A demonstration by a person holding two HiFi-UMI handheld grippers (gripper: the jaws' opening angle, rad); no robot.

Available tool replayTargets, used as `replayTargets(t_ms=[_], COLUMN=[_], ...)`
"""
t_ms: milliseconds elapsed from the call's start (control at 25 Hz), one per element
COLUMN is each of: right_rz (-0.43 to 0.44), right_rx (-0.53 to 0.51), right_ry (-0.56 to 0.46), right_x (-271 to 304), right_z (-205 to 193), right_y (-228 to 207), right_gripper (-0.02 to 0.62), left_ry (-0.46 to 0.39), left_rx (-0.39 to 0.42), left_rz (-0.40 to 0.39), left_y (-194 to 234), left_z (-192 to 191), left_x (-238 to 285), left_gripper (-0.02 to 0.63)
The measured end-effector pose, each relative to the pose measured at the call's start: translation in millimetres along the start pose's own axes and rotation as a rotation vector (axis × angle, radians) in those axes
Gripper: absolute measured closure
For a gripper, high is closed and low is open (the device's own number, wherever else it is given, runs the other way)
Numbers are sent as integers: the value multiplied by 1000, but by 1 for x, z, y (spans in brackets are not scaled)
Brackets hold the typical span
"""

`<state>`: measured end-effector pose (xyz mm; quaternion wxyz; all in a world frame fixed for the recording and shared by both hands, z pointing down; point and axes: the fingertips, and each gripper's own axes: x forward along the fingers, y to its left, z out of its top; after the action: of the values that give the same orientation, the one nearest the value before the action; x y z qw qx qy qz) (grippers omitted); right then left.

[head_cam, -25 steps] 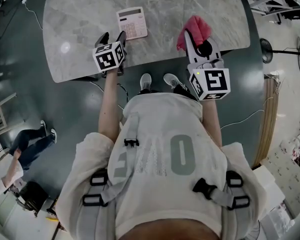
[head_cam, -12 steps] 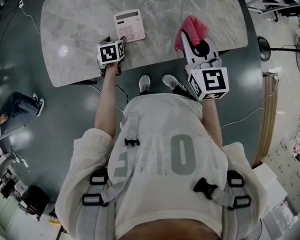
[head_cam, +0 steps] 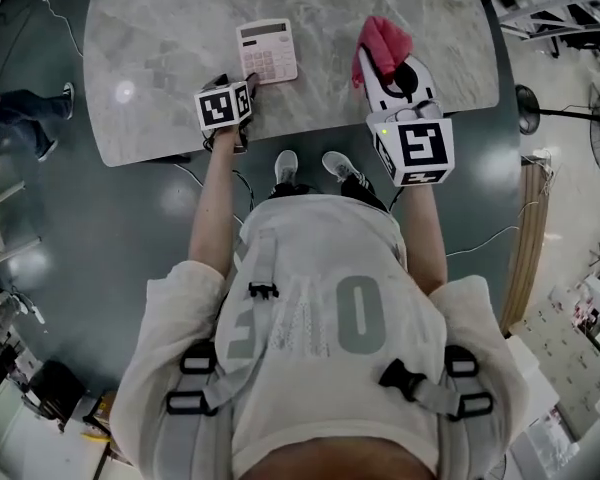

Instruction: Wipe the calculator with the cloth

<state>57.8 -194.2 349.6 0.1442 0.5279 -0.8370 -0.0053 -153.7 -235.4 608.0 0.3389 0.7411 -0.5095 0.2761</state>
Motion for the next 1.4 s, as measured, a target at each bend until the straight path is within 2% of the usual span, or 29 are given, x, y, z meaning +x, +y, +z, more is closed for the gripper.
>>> replayTargets(t_ms=[120, 280, 480, 720, 840, 1000, 1400], right_rz=[5, 40, 115, 225, 279, 322, 353], right_rx=[-113, -330, -624, -862, -938, -976, -1089], right_ry=[28, 102, 204, 303, 365, 437, 591], right_x=[27, 67, 114, 161, 178, 194, 215], right_z=[10, 15, 12, -11, -36, -72, -140], right_y=[3, 11, 29, 56, 68, 79, 86], right_gripper=[535, 537, 537, 538, 538, 538, 538], left_ry=[0, 16, 22, 24, 25, 26, 23], left_rx=[1, 0, 1, -1, -1, -2, -2], left_rz=[-2, -1, 1, 2, 4, 3, -7], left_y=[3, 5, 4, 4, 5, 6, 4], left_z=[-1, -2, -1, 0, 1, -1, 1], left_x=[1, 3, 1, 2, 1, 2, 3], left_gripper=[322, 322, 319, 316, 316, 316, 315])
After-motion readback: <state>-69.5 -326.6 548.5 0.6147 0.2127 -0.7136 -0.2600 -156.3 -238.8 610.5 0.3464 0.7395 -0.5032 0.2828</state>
